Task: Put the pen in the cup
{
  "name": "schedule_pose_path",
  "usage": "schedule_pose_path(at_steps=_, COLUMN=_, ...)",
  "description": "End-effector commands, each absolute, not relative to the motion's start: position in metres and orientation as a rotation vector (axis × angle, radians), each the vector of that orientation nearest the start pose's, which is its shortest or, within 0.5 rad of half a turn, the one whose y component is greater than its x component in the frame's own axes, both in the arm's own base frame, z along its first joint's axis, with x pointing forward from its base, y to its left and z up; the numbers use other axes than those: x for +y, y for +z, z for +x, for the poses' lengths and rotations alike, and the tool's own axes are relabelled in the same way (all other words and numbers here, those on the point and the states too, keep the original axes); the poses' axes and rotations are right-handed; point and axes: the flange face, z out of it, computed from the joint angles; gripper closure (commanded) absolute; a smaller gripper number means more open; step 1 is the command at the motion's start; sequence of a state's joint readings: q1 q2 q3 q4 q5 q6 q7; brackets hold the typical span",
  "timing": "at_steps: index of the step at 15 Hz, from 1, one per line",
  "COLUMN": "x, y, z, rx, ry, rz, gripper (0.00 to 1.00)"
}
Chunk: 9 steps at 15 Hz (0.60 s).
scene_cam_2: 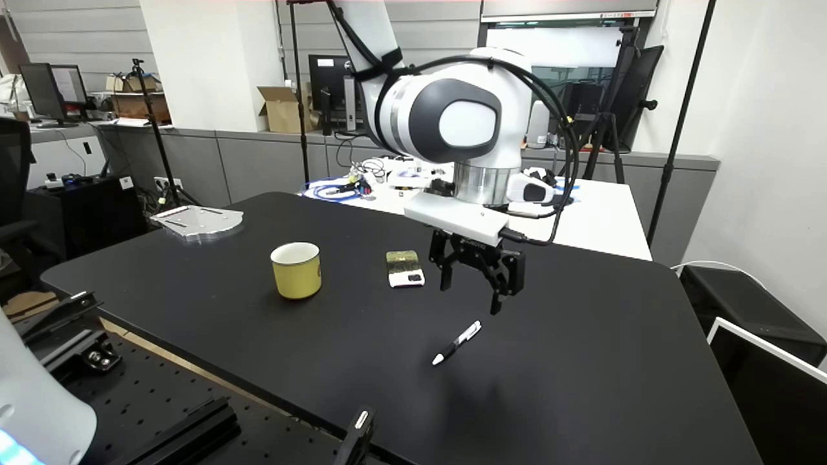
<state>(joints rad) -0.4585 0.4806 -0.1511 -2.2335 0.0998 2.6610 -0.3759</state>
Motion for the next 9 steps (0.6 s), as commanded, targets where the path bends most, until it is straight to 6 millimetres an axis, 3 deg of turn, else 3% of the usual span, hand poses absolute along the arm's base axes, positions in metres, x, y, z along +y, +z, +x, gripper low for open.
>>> schedule_pose_path(at_steps=1, x=-0.3123, y=0.1518, z=0.4364, rx=0.482, ry=0.083, rz=-3.105, gripper=0.00)
schedule_pose_path(at_steps=9, x=-0.3111, y=0.1511, z=0.4370, rx=0.479, ry=0.061, rz=-3.100, gripper=0.00)
